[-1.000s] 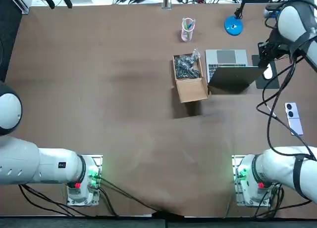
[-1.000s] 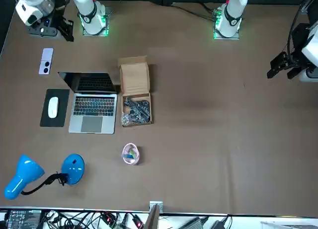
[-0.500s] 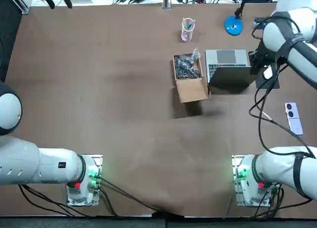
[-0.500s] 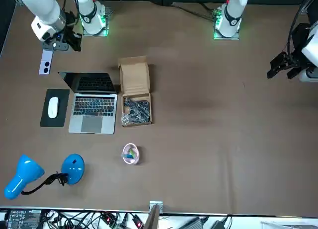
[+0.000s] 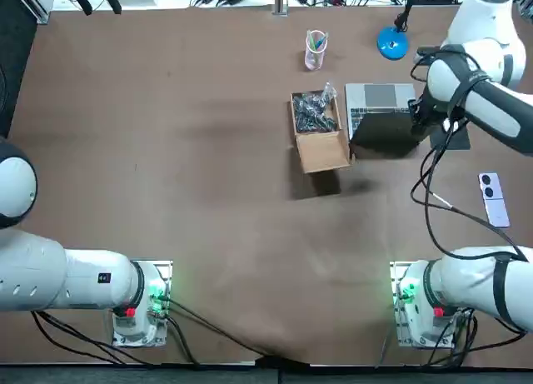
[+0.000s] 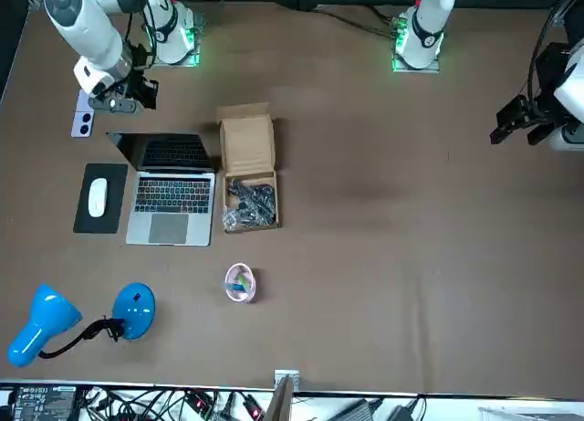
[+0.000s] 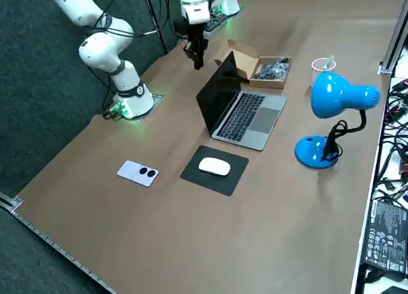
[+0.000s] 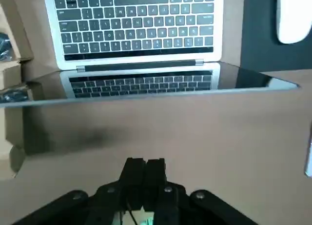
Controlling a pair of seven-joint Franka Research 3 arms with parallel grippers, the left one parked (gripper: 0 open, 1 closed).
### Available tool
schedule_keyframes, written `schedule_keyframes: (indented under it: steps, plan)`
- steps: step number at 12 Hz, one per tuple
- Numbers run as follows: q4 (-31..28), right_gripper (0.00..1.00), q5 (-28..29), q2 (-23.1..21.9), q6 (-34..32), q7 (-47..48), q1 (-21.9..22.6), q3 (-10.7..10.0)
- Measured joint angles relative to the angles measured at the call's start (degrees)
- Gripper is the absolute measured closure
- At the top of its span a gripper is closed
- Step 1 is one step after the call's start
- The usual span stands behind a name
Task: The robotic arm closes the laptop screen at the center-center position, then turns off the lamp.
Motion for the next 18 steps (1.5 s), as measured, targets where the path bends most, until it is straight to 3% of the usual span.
schedule_keyframes:
  steps: [7,11,18]
  plan:
    - [-2.32,0.98,0.02,5.80,10.09,0.86,-0.01,0.03]
    - [-2.05,0.98,0.02,6.34,14.98,2.55,0.00,0.04]
    - [6.68,0.98,0.01,15.05,17.76,3.00,-0.48,-0.11]
